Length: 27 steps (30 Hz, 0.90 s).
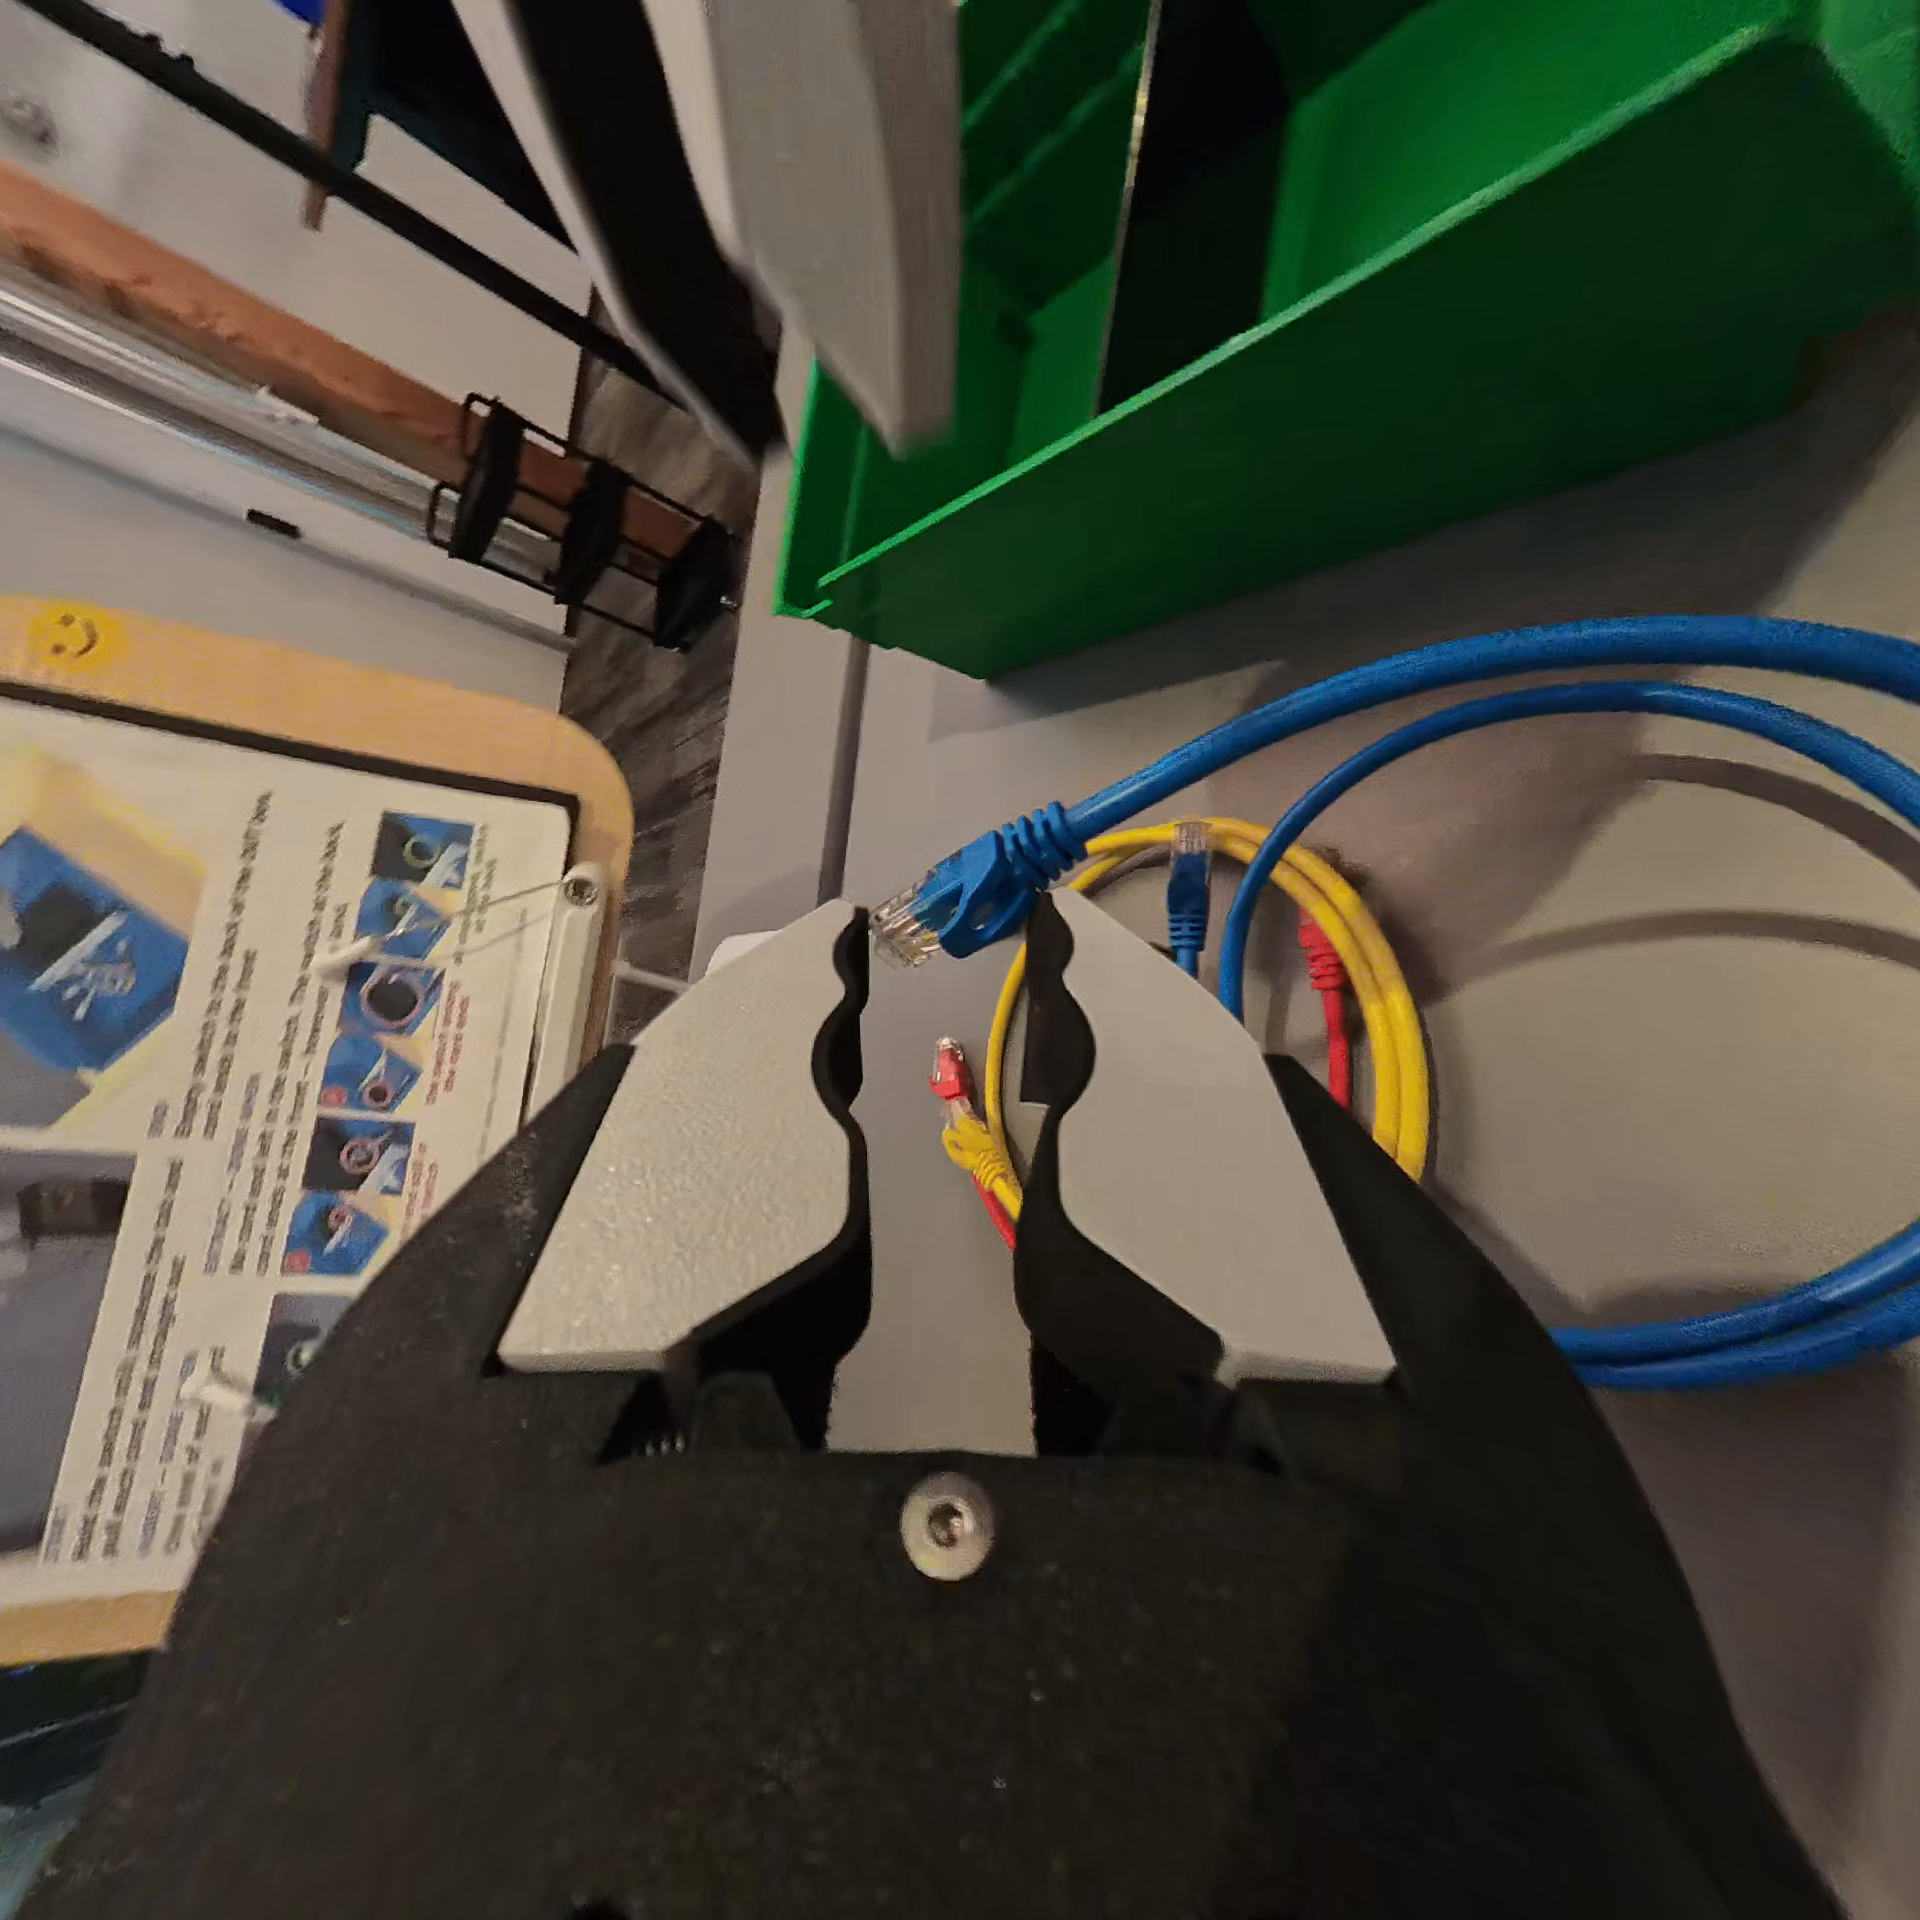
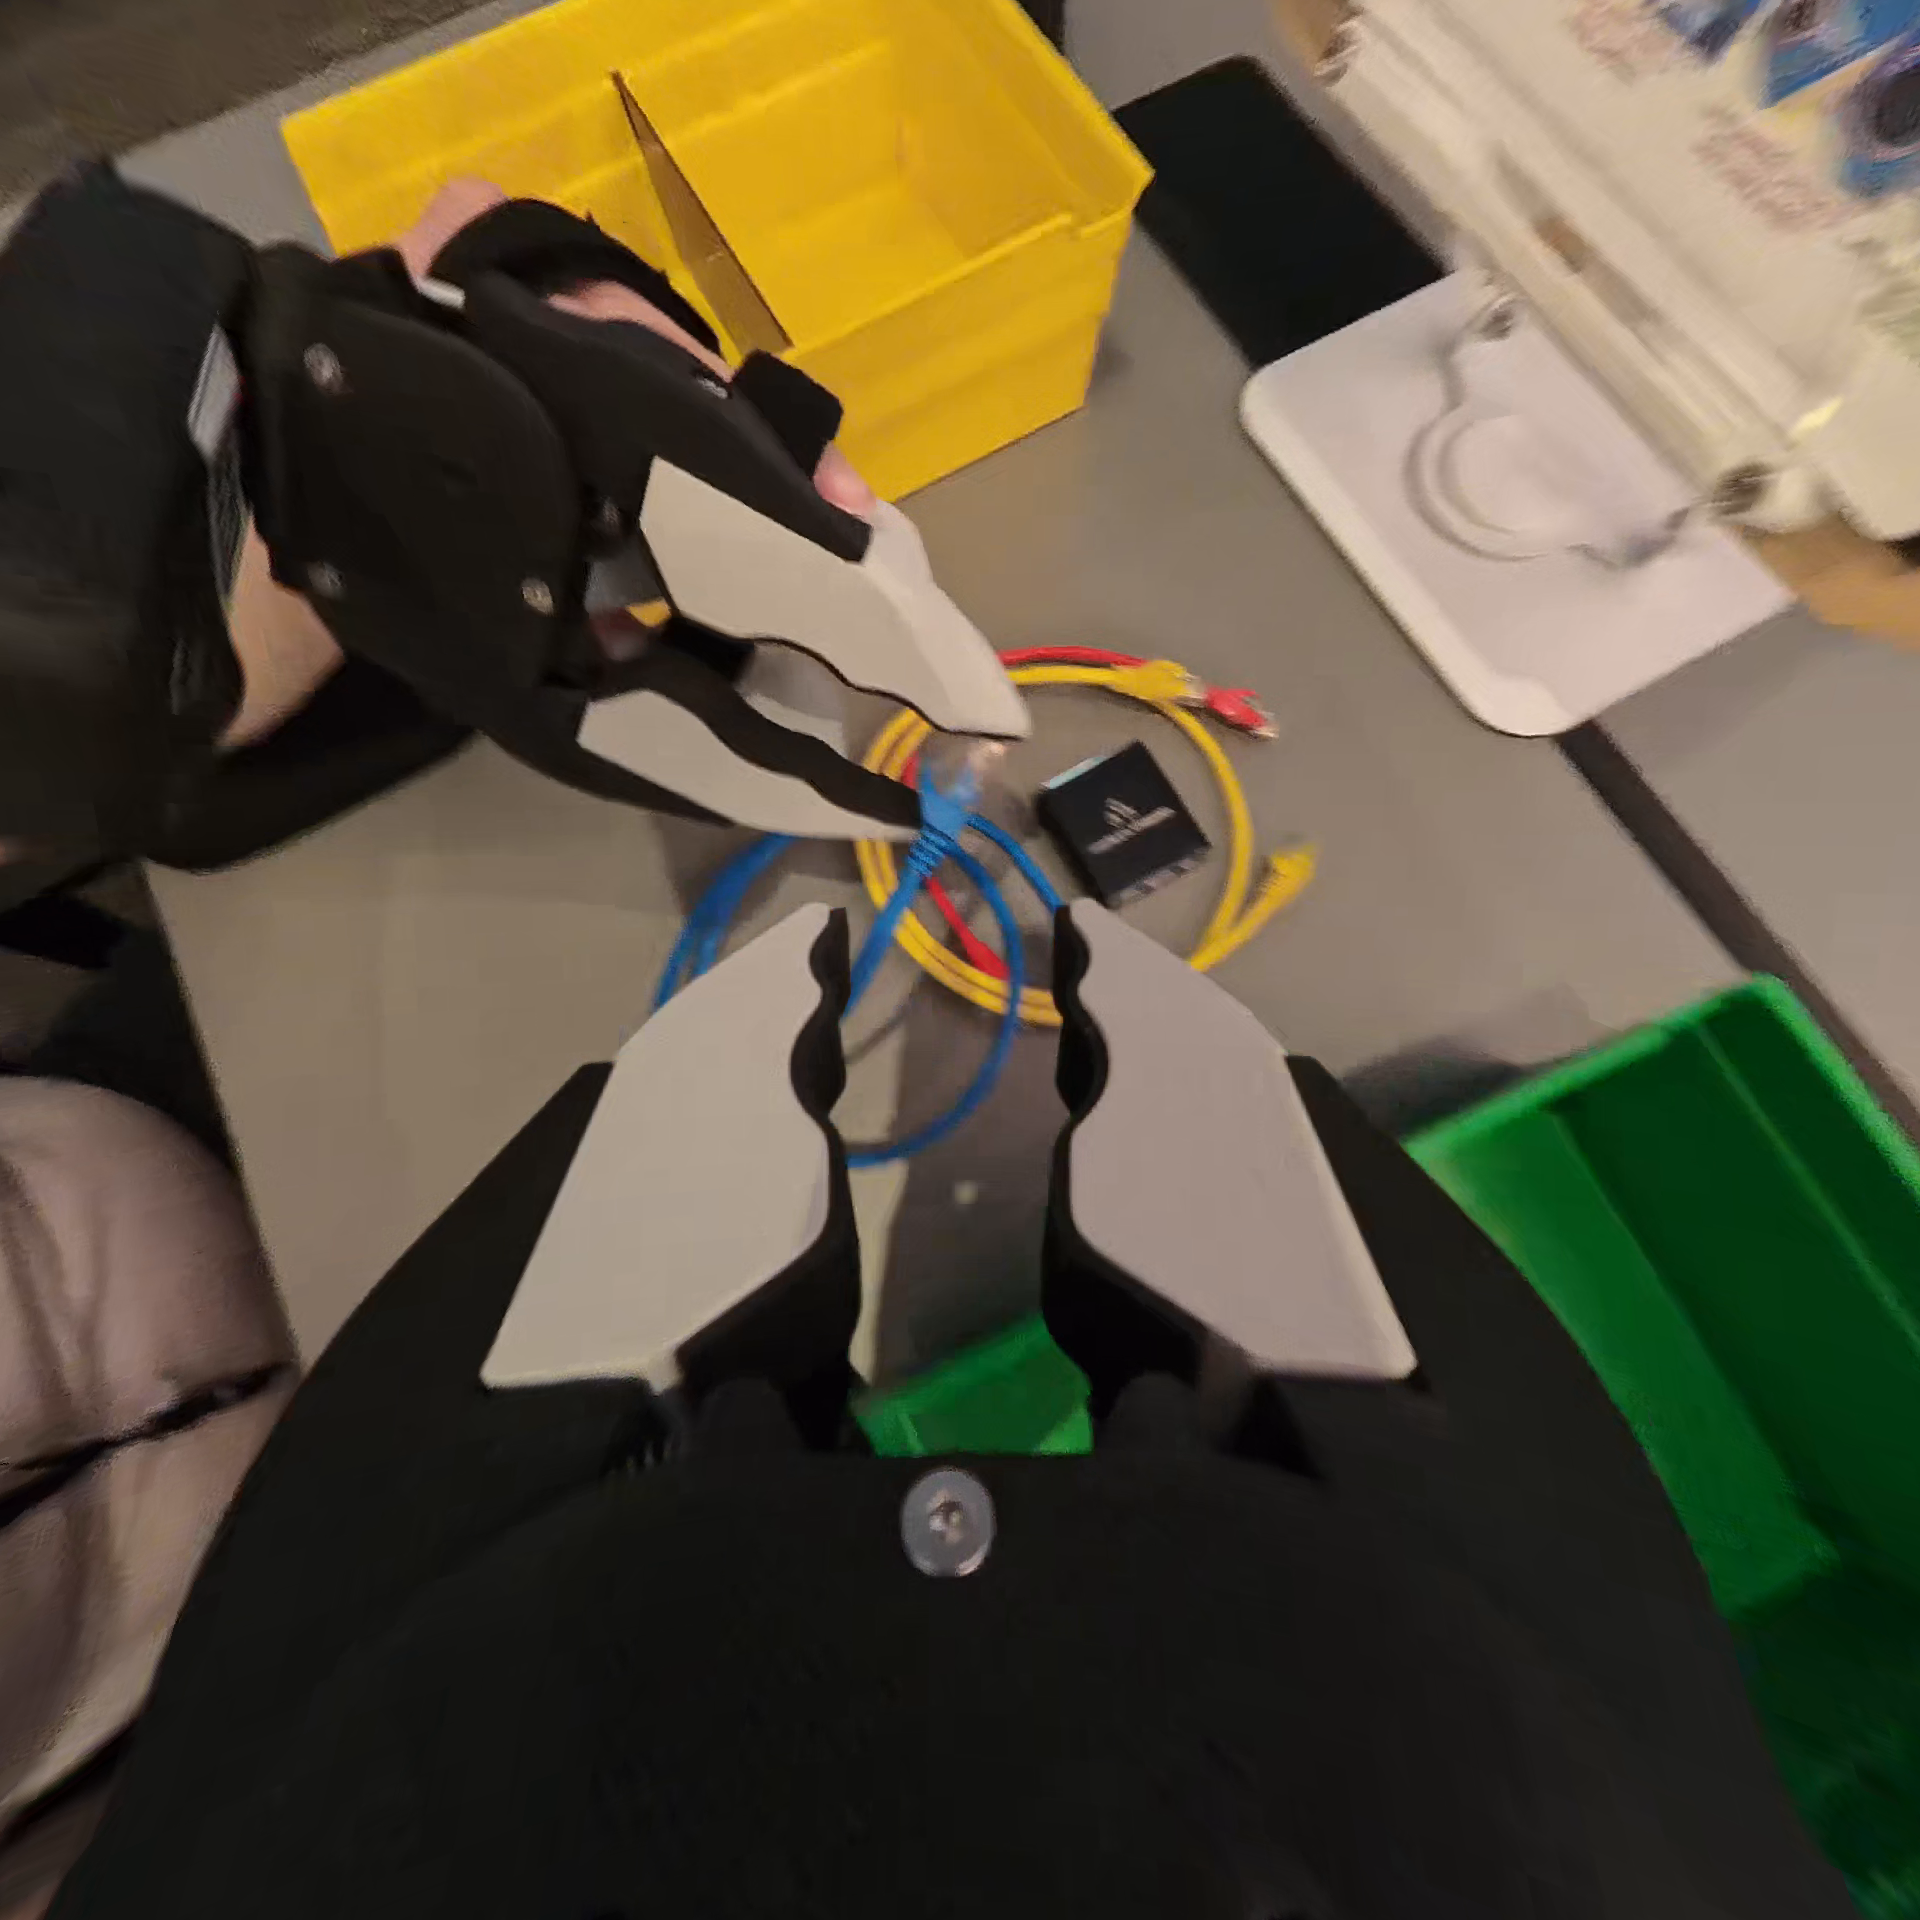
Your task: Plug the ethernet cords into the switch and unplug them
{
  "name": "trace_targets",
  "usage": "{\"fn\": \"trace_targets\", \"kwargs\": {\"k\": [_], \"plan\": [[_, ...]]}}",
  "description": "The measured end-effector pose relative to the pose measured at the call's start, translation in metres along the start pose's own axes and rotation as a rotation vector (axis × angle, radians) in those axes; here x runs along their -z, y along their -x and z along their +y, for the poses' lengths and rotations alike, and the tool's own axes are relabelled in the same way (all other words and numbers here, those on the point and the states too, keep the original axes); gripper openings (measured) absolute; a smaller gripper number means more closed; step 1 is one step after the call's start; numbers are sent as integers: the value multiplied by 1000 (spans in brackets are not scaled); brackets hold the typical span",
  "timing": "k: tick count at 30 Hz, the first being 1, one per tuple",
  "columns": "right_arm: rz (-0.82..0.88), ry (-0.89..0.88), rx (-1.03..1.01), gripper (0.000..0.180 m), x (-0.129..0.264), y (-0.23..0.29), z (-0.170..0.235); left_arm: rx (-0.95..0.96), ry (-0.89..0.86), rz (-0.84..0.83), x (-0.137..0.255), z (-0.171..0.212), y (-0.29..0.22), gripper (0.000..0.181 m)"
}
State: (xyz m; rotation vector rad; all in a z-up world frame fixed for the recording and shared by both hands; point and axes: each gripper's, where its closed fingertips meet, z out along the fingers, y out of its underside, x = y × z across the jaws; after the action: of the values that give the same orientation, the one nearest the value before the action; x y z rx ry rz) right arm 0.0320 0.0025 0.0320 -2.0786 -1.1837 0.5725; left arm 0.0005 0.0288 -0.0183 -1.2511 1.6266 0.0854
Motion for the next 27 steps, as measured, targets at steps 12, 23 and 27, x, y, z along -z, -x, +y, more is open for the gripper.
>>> {"fn": "trace_targets", "kwargs": {"k": [12,23,27], "plan": [[-14,150,45,2,-85,21,-9,162,-68,-66,43,19,44,30],[-587,-140,52,1,1,90,-34,331,-575,219,118,-39,39,27],[-753,-172,-21,1,14,105,-40,170,-535,56,121,-51,40,30]]}}
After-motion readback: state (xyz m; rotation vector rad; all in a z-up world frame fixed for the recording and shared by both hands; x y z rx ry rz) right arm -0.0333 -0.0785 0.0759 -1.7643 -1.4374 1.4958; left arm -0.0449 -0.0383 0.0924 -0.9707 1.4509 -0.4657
